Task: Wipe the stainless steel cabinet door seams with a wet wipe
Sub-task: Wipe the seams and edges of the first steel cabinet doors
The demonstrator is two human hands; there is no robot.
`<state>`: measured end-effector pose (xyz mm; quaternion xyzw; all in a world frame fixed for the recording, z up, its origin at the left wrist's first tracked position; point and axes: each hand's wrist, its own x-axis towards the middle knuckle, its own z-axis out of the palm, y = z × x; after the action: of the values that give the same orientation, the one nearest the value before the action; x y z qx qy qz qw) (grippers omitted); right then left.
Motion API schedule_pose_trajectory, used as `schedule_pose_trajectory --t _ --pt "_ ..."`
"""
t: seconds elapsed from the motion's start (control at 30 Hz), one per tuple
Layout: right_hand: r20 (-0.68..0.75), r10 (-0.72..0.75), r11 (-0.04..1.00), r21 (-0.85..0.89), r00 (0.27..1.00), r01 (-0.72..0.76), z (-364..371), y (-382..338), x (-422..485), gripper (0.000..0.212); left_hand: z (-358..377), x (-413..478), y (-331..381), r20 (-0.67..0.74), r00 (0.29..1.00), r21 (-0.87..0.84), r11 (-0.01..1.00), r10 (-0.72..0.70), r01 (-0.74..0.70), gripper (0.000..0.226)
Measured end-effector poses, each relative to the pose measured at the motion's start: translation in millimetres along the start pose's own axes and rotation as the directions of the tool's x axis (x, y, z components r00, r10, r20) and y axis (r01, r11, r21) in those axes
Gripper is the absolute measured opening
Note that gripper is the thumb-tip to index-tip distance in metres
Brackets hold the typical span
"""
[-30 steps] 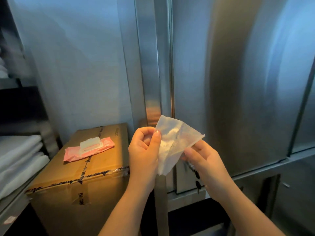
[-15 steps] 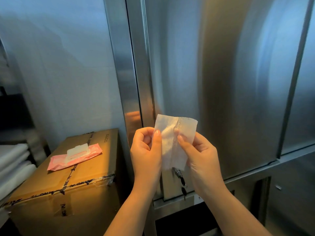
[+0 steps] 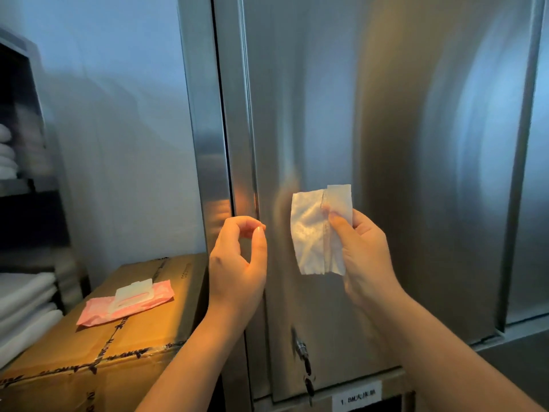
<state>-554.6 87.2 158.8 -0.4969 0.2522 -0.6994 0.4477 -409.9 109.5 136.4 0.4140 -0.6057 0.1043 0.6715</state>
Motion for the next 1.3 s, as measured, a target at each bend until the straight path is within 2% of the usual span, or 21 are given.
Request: schedule_pose_trajectory --t 0.07,0.17,0.3,0.33,0.4,0.47,0.5,0.53,0.63,0.73,0.8,0.87,0.97,1.03,1.1,1.2,1.3 --pt "-0.03 -0.088 0.996 -0.029 0.996 0.087 10 -11 20 0.015 -6 17 0 -0.001 0.991 0.079 0.988 0.131 -0.131 0.008" --pt "-0.061 -0.235 0.965 -0.138 0.97 0.225 31 -22 52 0.021 -17 47 -3 0.029 0.95 0.235 0.922 0.31 -0.308 0.022" --pt "-0.11 -0.419 0.883 -0.279 0.901 0.377 57 -49 94 0.025 -32 81 -6 0.107 0.918 0.354 0.848 0.381 -0.394 0.016" --pt "-0.135 -0.491 0.849 -0.293 0.861 0.439 63 -60 102 0.025 -34 90 -5 0.126 0.91 0.364 0.835 0.395 -0.413 0.017" --pt "-0.171 -0.671 0.722 -0.372 0.721 0.583 73 -79 114 0.02 -38 106 -3 0.147 0.889 0.387 0.802 0.433 -0.455 0.019" --pt "-0.092 -0.816 0.535 -0.493 0.571 0.686 83 -89 122 0.021 -41 120 -1 0.158 0.877 0.403 0.781 0.454 -0.477 0.022" --pt "-0.008 -0.851 0.45 -0.527 0.525 0.721 88 -88 126 0.026 -41 125 0 0.165 0.873 0.41 0.774 0.458 -0.483 0.024" --pt "0.082 -0.857 0.39 -0.542 0.509 0.744 92 -85 130 0.031 -42 130 0 0.172 0.871 0.423 0.764 0.46 -0.487 0.027" --pt "0.296 -0.795 0.279 -0.597 0.53 0.752 102 -65 137 0.037 -42 140 -4 0.2 0.865 0.474 0.727 0.46 -0.496 0.034" --pt "0.419 -0.757 0.15 -0.636 0.502 0.757 108 -51 140 0.039 -39 149 -10 0.258 0.848 0.537 0.661 0.462 -0.524 0.046" --pt "0.487 -0.722 0.112 -0.618 0.491 0.778 110 -50 141 0.047 -36 156 -13 0.295 0.833 0.58 0.605 0.469 -0.546 0.05" --pt "0.596 -0.624 0.05 -0.615 0.505 0.787 110 -52 145 0.06 -34 165 -15 0.302 0.835 0.6 0.589 0.459 -0.541 0.053" --pt "0.723 -0.476 -0.139 -0.623 0.5 0.769 110 -56 155 0.066 -35 182 -17 0.295 0.841 0.636 0.564 0.453 -0.527 0.06" --pt "0.751 -0.44 -0.213 -0.62 0.492 0.755 112 -61 163 0.066 -35 193 -14 0.307 0.835 0.667 0.522 0.457 -0.531 0.064" --pt "0.747 -0.453 -0.24 -0.627 0.486 0.741 118 -71 173 0.063 -35 203 -11 0.319 0.839 0.691 0.497 0.441 -0.524 0.066" --pt "0.719 -0.49 -0.243 -0.656 0.494 0.714 132 -94 193 0.059 -32 220 -11 0.302 0.858 0.733 0.474 0.416 -0.488 0.067" --pt "0.677 -0.505 -0.232 -0.704 0.535 0.671 153 -126 212 0.063 -29 244 -4 0.276 0.862 0.76 0.453 0.424 -0.466 0.072"
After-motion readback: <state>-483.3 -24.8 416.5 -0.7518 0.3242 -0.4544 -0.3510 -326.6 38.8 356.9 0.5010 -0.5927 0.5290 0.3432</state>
